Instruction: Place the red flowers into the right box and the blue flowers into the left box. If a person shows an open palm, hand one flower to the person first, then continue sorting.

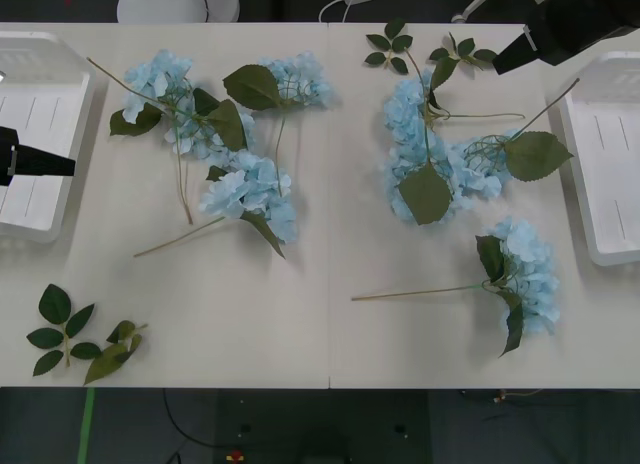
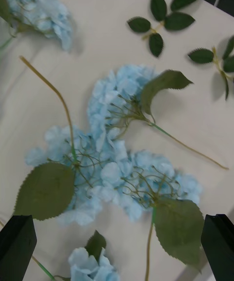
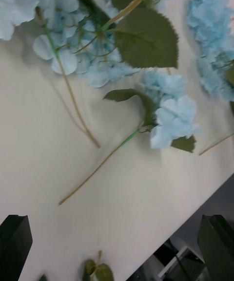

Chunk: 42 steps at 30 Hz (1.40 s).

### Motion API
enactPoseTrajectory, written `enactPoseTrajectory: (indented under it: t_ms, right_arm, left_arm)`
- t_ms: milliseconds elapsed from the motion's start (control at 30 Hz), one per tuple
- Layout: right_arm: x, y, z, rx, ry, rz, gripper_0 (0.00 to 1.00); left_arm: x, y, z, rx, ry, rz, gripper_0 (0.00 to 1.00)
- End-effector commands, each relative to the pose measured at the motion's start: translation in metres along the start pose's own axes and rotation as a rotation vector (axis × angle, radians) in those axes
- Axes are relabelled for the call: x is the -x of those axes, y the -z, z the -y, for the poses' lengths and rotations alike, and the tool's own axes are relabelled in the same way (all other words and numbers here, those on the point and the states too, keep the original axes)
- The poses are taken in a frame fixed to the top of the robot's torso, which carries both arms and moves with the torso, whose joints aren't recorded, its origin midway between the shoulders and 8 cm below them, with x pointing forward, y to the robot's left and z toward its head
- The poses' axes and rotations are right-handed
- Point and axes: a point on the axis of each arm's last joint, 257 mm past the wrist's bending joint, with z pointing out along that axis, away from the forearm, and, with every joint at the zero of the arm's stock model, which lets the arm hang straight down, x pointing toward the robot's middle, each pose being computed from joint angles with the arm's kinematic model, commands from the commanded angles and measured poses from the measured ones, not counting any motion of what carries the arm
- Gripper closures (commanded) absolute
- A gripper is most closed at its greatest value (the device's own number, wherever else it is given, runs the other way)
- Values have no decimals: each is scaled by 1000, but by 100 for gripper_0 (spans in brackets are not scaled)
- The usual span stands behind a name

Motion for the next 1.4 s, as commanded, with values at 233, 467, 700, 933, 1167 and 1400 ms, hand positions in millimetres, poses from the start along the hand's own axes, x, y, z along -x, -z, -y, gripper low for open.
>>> enactPoseTrajectory:
  t_ms: [233, 467, 700, 933, 1167, 1400]
  right_arm:
    - [10, -27, 27, -200, -133, -150, 0]
    - [-20, -51, 38, -289, -176, -276, 0]
    - [-47, -73, 43, -365, -193, -378, 0]
    - [-67, -84, 46, -404, -211, -441, 0]
    - [-89, -97, 44, -390, -248, -487, 0]
    - [-116, -115, 41, -378, -267, -534, 0]
  left_arm:
    - [48, -50, -9, 151, 77, 48, 0]
    - [68, -82, -36, 269, 127, 107, 0]
    - [101, -130, -40, 322, 101, 165, 0]
    - [112, -163, -48, 385, 63, 178, 0]
    - [107, -193, -43, 435, 3, 131, 0]
    - [100, -215, -41, 508, -97, 57, 0]
